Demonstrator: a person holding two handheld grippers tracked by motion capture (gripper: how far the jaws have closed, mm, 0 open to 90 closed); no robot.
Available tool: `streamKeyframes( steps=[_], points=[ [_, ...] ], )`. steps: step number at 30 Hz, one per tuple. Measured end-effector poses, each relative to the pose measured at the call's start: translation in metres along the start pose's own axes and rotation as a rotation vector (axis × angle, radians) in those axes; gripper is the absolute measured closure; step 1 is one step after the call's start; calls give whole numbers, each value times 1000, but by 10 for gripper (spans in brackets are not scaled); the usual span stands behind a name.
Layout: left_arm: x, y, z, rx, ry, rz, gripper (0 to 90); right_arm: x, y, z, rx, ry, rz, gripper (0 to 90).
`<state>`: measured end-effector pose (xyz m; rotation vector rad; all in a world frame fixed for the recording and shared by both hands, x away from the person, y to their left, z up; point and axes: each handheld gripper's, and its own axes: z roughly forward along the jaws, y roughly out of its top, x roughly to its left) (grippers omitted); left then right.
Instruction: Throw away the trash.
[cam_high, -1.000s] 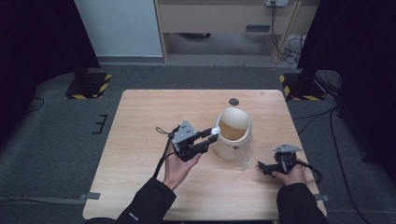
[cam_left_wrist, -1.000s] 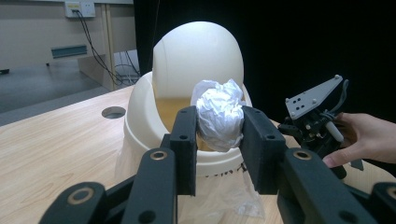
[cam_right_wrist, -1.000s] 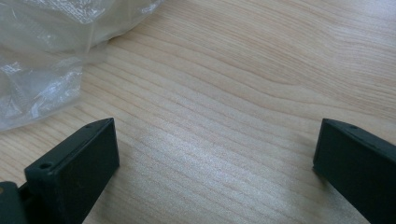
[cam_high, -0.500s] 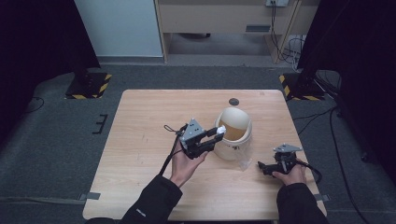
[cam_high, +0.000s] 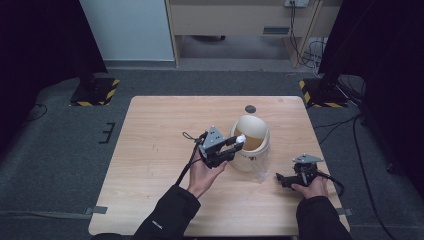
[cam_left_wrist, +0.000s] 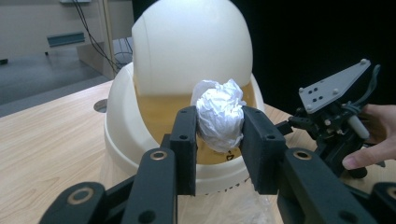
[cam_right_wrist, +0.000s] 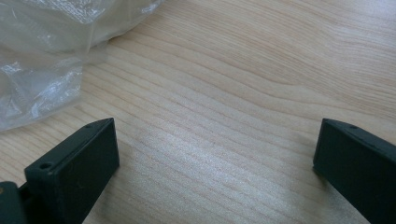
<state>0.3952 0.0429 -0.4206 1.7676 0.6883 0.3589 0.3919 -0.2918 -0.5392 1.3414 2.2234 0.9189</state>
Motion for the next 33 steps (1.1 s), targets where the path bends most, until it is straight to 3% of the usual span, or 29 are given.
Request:
streamKeyframes(
  steps=[23,33],
  points=[
    [-2,1,22,56,3,33,667,0,0,0,-1,-1,-1,5],
    [-2,-2,30,84,7,28,655,0,0,0,0,0,0,5]
  ],
)
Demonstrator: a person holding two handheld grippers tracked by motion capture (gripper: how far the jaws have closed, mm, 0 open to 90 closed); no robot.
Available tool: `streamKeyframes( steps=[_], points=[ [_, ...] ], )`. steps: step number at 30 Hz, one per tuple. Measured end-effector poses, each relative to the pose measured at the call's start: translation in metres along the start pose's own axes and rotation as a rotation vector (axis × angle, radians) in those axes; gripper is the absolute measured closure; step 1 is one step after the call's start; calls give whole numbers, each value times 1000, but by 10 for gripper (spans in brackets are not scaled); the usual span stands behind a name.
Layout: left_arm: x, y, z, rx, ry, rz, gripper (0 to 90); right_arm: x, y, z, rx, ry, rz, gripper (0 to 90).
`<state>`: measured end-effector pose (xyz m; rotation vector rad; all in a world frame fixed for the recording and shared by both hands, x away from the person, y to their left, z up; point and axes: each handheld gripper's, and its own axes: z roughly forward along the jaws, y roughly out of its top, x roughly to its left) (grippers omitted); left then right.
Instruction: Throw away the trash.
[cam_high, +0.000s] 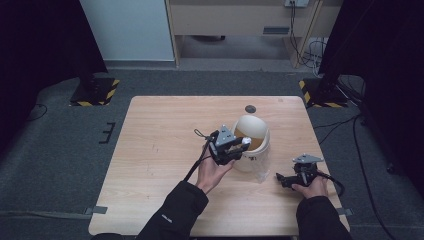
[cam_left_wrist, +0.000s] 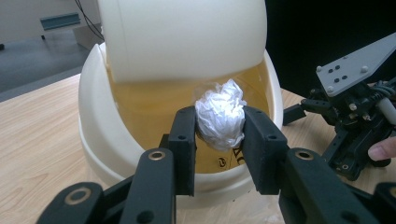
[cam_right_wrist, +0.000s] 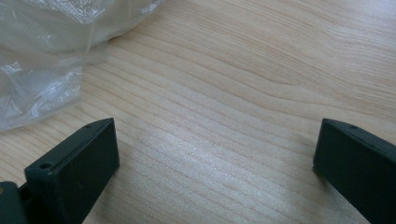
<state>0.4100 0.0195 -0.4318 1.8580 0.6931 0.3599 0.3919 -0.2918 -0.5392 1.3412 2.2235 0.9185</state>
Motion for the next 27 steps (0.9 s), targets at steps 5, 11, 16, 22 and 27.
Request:
streamKeyframes(
  steps=[5,11,16,22,27],
  points=[
    [0,0,2,2,-9,-5,626,0,0,0,0,0,0,5],
    [-1,0,1,-7,-11,5,531,0,0,0,0,0,0,5],
    [-3,3,-8,-15,-17,11,508,0,0,0,0,0,0,5],
    [-3,4,-28,-32,-19,21,466,0,0,0,0,0,0,5],
    [-2,1,-43,-40,-26,16,419,0,0,0,0,0,0,4]
  ],
)
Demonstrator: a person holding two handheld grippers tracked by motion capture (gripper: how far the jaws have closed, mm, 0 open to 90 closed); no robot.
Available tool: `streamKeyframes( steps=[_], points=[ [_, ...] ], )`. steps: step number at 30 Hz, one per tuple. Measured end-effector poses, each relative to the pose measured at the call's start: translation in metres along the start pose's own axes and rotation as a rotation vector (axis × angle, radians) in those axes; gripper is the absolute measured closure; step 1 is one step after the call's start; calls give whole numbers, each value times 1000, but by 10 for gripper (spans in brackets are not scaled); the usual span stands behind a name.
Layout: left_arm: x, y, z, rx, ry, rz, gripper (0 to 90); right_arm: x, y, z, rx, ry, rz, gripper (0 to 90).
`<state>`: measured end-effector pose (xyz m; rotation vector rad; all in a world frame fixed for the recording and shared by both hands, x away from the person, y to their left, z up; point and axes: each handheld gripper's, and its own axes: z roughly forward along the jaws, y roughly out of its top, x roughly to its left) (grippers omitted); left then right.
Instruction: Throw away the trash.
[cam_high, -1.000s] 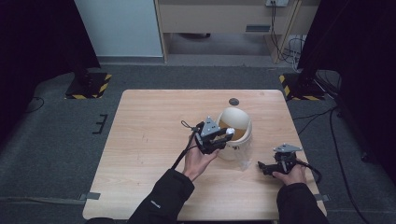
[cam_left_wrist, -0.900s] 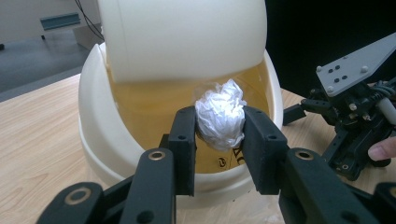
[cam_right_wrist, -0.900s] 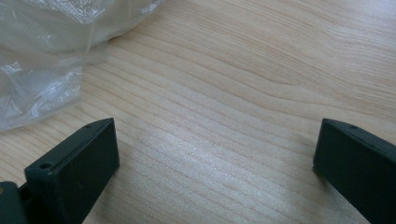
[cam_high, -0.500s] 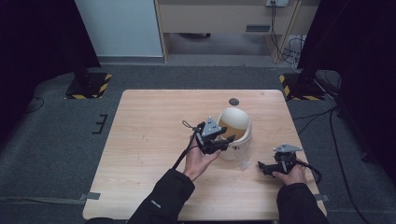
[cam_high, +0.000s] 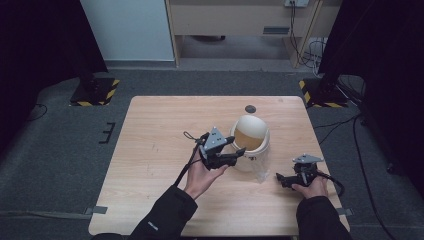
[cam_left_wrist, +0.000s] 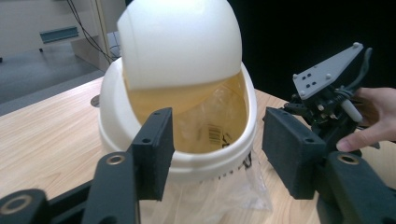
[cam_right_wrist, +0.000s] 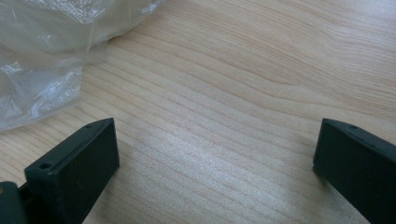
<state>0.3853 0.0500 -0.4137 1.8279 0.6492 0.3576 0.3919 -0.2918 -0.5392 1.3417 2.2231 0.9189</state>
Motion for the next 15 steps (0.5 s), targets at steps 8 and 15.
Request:
streamKeyframes(
  steps=[8,15],
  points=[
    [4,-15,-28,24,18,17,354,0,0,0,0,0,0,5],
    [14,-38,-53,63,55,22,299,0,0,0,0,0,-1,5]
  ],
)
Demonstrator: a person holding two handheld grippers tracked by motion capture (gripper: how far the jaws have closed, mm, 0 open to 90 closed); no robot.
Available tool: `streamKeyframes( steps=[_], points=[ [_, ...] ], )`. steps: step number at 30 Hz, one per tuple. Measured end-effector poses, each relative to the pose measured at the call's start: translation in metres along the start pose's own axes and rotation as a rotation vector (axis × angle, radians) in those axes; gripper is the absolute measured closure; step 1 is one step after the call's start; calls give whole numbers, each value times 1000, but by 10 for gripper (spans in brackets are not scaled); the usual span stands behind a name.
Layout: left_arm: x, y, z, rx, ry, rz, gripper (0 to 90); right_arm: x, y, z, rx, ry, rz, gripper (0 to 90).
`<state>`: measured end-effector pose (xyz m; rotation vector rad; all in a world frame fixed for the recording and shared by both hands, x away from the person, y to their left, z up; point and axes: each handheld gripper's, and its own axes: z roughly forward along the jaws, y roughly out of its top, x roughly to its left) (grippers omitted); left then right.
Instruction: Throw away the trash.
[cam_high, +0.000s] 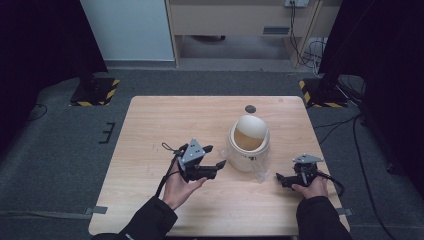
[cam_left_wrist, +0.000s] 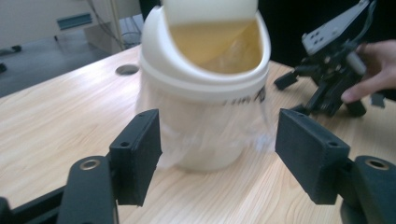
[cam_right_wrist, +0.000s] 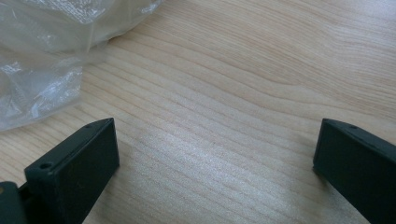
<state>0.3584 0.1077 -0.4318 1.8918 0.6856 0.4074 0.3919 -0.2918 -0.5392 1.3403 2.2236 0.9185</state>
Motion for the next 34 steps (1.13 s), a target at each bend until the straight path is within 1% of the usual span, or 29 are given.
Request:
streamKeyframes(
  steps=[7,10,14,17,18,20,21,23,25,28,30,34],
  points=[
    [10,-29,-20,62,35,3,245,0,0,0,0,0,-1,5],
    [14,-44,-29,92,47,-6,225,0,0,0,-1,0,-3,5],
    [24,-66,-40,141,76,-41,209,0,0,0,-1,0,-3,5],
    [35,-83,-47,191,102,-88,191,0,0,0,0,1,0,5],
    [38,-88,-50,208,111,-110,182,0,0,0,-1,1,-3,5],
    [47,-96,-54,243,136,-136,173,0,0,0,-1,1,-3,5],
    [50,-98,-56,256,147,-138,157,0,0,0,-2,0,-3,5],
    [59,-104,-60,290,187,-149,153,0,0,0,-2,1,-3,5],
    [67,-109,-63,319,217,-167,150,0,0,0,-2,1,-3,5],
    [79,-116,-64,343,262,-197,134,0,0,0,-2,1,-1,5],
    [85,-118,-63,362,279,-215,127,0,0,0,-3,1,-3,5],
    [90,-122,-60,402,289,-207,115,0,0,0,-3,0,-3,5]
  ],
)
